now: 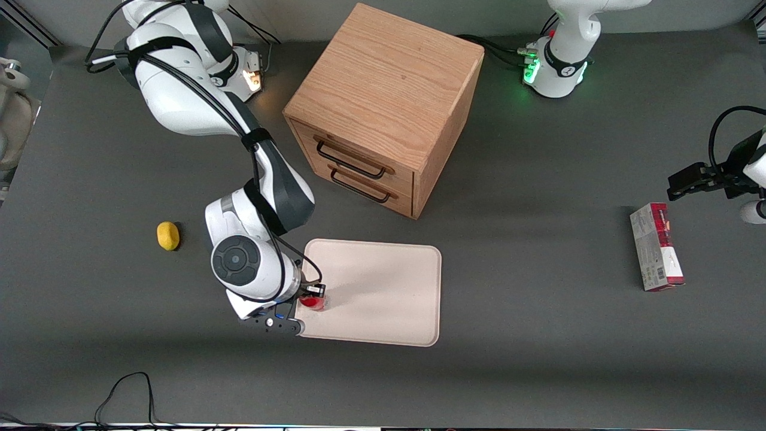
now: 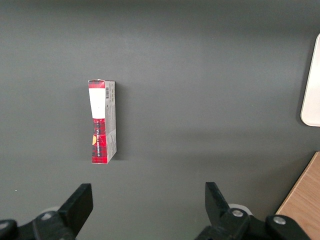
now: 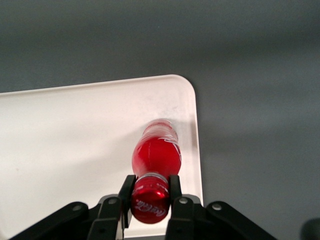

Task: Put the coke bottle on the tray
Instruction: 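Carry the bottle over the cream tray and lower it, then open the right gripper to release the bottle on the tray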

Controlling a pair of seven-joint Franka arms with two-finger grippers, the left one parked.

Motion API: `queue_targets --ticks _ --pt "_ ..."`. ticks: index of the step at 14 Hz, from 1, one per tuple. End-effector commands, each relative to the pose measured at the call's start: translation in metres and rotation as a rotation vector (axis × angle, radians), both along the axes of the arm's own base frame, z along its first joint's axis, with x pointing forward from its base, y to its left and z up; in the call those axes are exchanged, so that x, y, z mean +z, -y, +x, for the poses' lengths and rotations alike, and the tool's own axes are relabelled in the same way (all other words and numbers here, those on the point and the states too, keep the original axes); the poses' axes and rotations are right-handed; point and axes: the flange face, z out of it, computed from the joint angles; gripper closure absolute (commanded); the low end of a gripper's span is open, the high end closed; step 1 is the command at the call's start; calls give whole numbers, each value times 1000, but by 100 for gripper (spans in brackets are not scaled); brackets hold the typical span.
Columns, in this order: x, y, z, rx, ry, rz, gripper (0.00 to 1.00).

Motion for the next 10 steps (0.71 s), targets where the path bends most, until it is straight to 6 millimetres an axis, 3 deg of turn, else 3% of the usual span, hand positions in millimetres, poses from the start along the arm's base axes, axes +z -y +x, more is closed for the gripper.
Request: queue_targets --ticks 1,2,3,4,7,10 --pt "10 -4 4 -5 35 -10 100" --pt "9 -5 3 -2 30 -11 100" --pt "8 -6 2 2 30 -14 32" --pt "7 -12 -1 12 31 -22 0" --pt "7 -12 -1 12 27 -25 0" --pt "27 2 -7 21 -24 -59 0"
